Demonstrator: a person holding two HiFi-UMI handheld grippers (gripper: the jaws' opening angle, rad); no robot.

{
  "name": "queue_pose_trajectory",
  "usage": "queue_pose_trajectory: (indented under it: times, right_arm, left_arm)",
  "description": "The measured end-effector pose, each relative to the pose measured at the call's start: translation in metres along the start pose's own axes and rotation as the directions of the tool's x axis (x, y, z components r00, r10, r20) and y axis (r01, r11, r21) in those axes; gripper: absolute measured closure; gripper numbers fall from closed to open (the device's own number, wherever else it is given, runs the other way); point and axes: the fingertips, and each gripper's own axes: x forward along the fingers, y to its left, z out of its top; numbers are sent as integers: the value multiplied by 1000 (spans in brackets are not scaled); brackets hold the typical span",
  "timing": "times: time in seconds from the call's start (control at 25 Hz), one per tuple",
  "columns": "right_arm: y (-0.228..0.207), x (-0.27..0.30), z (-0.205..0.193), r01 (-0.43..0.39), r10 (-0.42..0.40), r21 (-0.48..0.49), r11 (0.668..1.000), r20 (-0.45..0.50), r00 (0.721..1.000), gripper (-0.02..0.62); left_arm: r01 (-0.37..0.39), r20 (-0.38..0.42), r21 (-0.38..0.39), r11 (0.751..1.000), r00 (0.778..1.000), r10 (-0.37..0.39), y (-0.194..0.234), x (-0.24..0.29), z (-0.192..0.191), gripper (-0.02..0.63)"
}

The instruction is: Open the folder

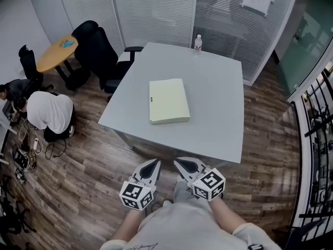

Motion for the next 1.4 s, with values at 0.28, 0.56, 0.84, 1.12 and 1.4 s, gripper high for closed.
queue_pose_trajectory:
  times: [0.28,0.56,0.84,1.12,1.4]
  right_arm:
    - [-53,23,21,-14,14,-19,1000,-14,1000,574]
    - [-96,47,44,-57,56,-30,998,-20,998,574]
    - [-115,65,54,-100,99,-38,994,-25,995,574]
    - [-123,79,58,-86,85,-45,995,-18,996,574]
    - [-134,89,65,-27,26,-35,999,-20,999,574]
  left_arm:
    - [-8,10,9,1000,1000,8,24,55,23,597]
    - [-51,27,21,998,998,51,46,98,49,598]
    - [-97,28,10,995,995,97,57,119,56,597]
    - [-107,-2,4,994,994,107,75,123,54,597]
    - [-87,-26,28,996,996,88,95,124,61,597]
